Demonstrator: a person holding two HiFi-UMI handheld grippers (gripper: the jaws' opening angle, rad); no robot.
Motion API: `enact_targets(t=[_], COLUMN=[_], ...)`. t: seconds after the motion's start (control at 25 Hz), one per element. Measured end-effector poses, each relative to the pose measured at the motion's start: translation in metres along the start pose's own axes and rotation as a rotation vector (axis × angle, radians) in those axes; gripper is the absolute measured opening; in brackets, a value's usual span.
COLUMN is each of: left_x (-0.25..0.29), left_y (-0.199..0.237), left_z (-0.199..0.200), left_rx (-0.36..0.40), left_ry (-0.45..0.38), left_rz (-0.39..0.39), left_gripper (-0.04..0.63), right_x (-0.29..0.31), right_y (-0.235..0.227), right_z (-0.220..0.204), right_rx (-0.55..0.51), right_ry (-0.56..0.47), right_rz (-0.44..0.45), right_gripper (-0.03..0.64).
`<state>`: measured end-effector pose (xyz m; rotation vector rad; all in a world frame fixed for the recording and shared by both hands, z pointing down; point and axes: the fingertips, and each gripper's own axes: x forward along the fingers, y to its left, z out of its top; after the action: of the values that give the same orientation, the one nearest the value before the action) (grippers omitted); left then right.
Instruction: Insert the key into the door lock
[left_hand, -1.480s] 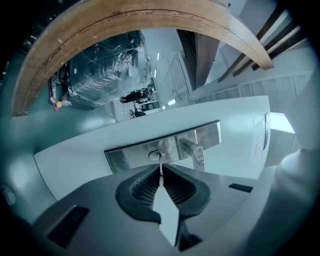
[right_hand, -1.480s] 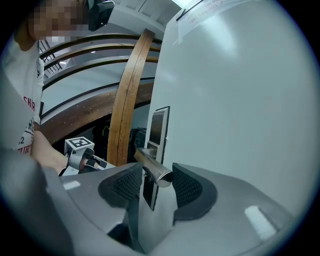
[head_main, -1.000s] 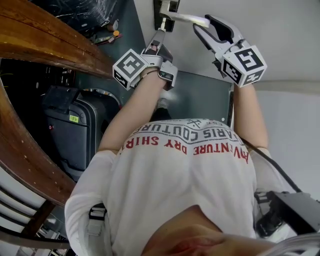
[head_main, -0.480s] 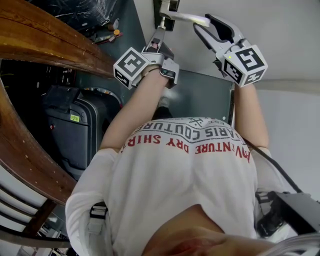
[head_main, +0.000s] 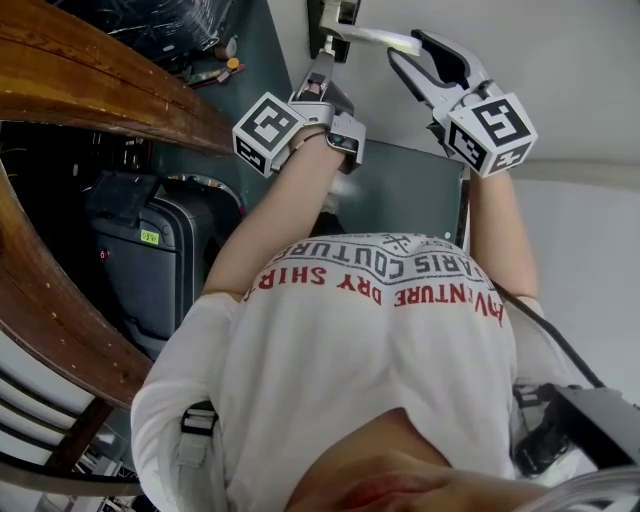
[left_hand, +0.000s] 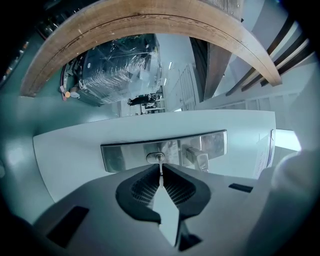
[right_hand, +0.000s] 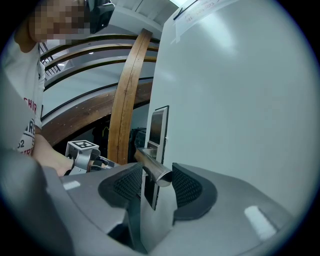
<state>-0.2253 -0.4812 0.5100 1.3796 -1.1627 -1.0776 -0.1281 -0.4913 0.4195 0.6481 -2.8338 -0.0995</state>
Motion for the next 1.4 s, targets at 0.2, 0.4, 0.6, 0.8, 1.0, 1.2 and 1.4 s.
enact_targets(t=[0.2, 0.4, 0.6, 0.8, 1.0, 1.2, 1.4], left_x=[0.006, 0.012, 0.018, 0.019, 0.022, 0.009, -0.039], left_y=[0.001, 0.001, 0.002, 0.004, 0.001, 0.003, 0.0], left_z=[0.002, 0.003, 0.005, 0.006, 0.006, 0.009, 0.003], left_rx=[-0.006, -0.004, -0.01, 0.001, 0.067, 0.199, 0.382], left_ry=[-0.01, -0.016, -0.03, -0.035, -0.015, 0.046, 0.13], left_rz=[0.004, 0.003, -0.005, -0.012, -0.03, -0.033, -0.034], left_gripper=[0.023, 0.023, 0.023, 0.023, 0.023, 0.101, 0.114], right_x=[0.0, -0.002, -0.002, -0.001, 0.001, -0.01, -0.049], right_y=[0.001, 0.002, 0.004, 0.004, 0.001, -0.009, 0.001], right_z=[-0.001, 0.0, -0.002, -0.004, -0.003, 0.001, 0.003], right_rx=[0.001, 0.003, -0.001, -0.002, -0.02, -0.022, 0.018], right_ry=[0.005, 0.006, 0.011, 0.014, 0.019, 0.015, -0.002], right_rz=[0.007, 0.022, 0.047, 0.05, 0.031, -0.038, -0.08], right_gripper=[0.179, 0.175, 0.168, 0.166, 0.167, 0.17, 0.169])
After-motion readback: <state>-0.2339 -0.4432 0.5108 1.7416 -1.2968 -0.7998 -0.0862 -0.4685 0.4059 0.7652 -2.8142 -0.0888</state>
